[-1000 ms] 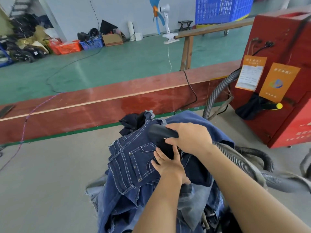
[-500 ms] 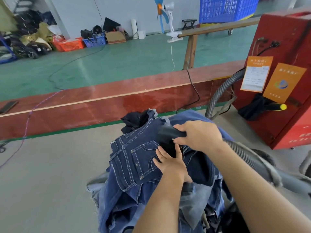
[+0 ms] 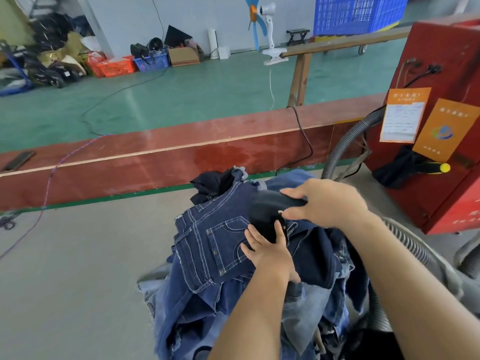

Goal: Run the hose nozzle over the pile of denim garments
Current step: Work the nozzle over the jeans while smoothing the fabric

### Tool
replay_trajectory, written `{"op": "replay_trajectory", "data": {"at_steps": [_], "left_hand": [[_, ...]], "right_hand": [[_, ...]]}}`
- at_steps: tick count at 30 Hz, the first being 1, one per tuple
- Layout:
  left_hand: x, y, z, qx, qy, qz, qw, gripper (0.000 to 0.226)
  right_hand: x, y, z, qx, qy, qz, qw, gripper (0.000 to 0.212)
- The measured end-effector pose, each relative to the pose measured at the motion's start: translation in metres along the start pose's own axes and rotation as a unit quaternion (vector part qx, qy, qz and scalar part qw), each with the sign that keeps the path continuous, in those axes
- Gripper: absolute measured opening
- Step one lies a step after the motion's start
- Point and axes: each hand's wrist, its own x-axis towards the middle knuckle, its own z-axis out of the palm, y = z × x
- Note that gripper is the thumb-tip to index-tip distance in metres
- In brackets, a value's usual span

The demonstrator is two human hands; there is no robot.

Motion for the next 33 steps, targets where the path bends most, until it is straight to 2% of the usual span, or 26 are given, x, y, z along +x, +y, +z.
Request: {"op": "replay_trajectory", "data": {"at_steps": [2,4,7,9,10,12,13,14,16,18,20,21,25,28,30,32,33], "left_hand": [[-0.001,0.0,-0.002,0.003,-0.001,-0.001,1.0,0.126],[-0.003,0.001,-0.002,0.004,0.0,0.002,1.0,0.125],[-0.003,-0.005,-0.004,-0.019,-0.011,0.025,0.999,0.123],[-0.003,-0.016,-0.019,-0.087,-0.01,0.059,0.994,0.108],[-0.002,-0.024,-0.028,-0.141,0.016,0.075,0.987,0.09],[0.003,-0.045,-0.038,-0.267,0.151,0.07,0.949,0.037],[0.006,-0.054,-0.037,-0.303,0.221,0.039,0.926,0.022],[0.01,-0.06,-0.033,-0.311,0.269,0.005,0.911,0.02],[0.015,-0.064,-0.023,-0.265,0.307,-0.002,0.914,0.026],[0.019,-0.058,-0.024,-0.196,0.334,0.088,0.918,0.042],[0.025,-0.05,-0.036,-0.06,0.328,0.202,0.921,0.055],[0.029,-0.046,-0.043,0.017,0.315,0.233,0.92,0.057],[0.04,-0.047,-0.063,0.218,0.269,0.212,0.914,0.041],[0.042,-0.054,-0.083,0.333,0.249,0.244,0.876,0.045],[0.037,-0.052,-0.098,0.354,0.217,0.281,0.865,0.032],[0.025,-0.045,-0.114,0.267,0.164,0.313,0.896,0.009],[0.019,-0.043,-0.123,0.232,0.162,0.311,0.907,0.015]], "right_hand": [[0.004,-0.009,0.01,-0.028,0.007,-0.007,1.0,0.047],[0.007,-0.017,0.015,0.003,0.033,-0.011,0.999,0.05],[0.009,-0.016,0.008,0.159,0.109,0.007,0.981,0.054],[0.007,-0.007,-0.002,0.256,0.16,0.018,0.953,0.057],[0.005,-0.002,-0.006,0.293,0.182,0.025,0.938,0.058],[0.0,0.009,-0.012,0.34,0.216,0.059,0.913,0.057],[-0.002,0.014,-0.013,0.344,0.227,0.078,0.908,0.056],[-0.005,0.017,-0.015,0.336,0.233,0.096,0.908,0.056],[-0.009,0.024,-0.016,0.308,0.233,0.129,0.913,0.056],[-0.014,0.03,-0.016,0.29,0.233,0.15,0.916,0.054],[-0.015,0.038,-0.017,0.29,0.235,0.158,0.914,0.054],[-0.015,0.041,-0.017,0.296,0.234,0.156,0.913,0.055],[-0.015,0.052,-0.018,0.334,0.236,0.143,0.902,0.058],[-0.015,0.059,-0.019,0.341,0.237,0.142,0.899,0.058],[-0.017,0.061,-0.022,0.348,0.232,0.145,0.897,0.058],[-0.018,0.064,-0.023,0.348,0.23,0.15,0.896,0.058],[-0.018,0.066,-0.022,0.352,0.231,0.151,0.894,0.058]]}}
